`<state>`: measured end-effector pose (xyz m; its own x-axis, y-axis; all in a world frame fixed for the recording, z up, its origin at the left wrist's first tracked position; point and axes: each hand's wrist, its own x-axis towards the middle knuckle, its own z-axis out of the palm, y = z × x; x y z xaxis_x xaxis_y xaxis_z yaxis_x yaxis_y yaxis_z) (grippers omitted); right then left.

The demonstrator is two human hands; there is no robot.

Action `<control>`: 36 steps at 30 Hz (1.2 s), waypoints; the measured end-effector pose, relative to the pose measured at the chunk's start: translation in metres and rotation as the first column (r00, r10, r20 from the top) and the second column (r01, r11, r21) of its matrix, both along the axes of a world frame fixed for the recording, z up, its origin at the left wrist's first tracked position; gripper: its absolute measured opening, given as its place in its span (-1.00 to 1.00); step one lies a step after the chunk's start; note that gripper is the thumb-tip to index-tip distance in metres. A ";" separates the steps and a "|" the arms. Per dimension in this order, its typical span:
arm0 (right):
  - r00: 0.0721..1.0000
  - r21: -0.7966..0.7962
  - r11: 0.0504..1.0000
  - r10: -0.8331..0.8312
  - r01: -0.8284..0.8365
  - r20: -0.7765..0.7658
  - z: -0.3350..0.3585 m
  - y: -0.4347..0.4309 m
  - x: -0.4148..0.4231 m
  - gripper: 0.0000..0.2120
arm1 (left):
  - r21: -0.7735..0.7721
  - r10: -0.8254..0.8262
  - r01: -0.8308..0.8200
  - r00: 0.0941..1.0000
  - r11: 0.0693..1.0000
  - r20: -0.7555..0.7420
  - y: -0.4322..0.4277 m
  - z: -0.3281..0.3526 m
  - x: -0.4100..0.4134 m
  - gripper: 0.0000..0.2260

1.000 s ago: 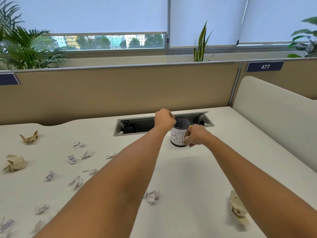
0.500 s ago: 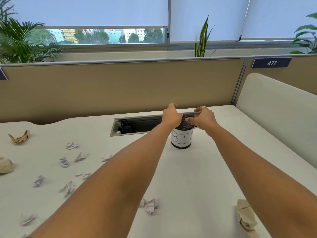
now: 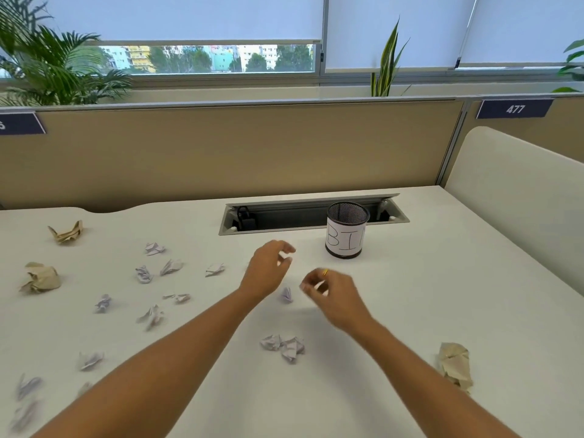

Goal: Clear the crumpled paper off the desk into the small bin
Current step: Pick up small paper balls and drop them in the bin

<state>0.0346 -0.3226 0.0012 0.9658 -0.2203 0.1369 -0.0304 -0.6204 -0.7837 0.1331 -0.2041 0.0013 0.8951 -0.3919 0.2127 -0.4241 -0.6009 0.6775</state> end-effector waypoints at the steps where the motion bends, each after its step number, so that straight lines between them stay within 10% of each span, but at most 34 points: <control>1: 0.999 -0.041 0.998 0.045 -0.046 -0.021 -0.008 0.009 -0.008 -0.84 | 0.037 0.014 -0.015 1.000 0.999 0.007 0.010 -0.009 -0.004 -0.82; 6: 0.978 -0.350 0.916 0.156 -0.196 -0.142 -0.036 0.041 -0.031 -0.48 | 0.330 0.070 -0.135 0.977 0.934 0.200 0.055 -0.048 -0.024 -0.77; 11: 0.950 -0.471 0.829 0.223 -0.302 -0.217 -0.038 0.053 -0.036 -0.54 | 0.347 0.106 -0.174 0.973 0.922 0.205 0.070 -0.061 -0.040 -0.71; 26: 0.893 -0.297 0.891 0.210 -0.342 -0.398 -0.008 0.042 -0.003 -0.75 | 0.399 0.199 -0.249 0.966 0.883 0.164 0.072 -0.067 -0.044 -0.64; 36: 0.977 -0.248 0.963 0.057 -0.108 -0.206 0.056 -0.014 0.044 -0.76 | 0.372 0.201 -0.245 0.967 0.895 0.154 0.072 -0.065 -0.045 -0.65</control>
<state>0.0786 -0.3368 0.0574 0.9925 -0.1211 -0.0152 -0.1073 -0.8065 -0.5814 0.0883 -0.1325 -0.0633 0.9487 -0.2554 0.1865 -0.3054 -0.8928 0.3310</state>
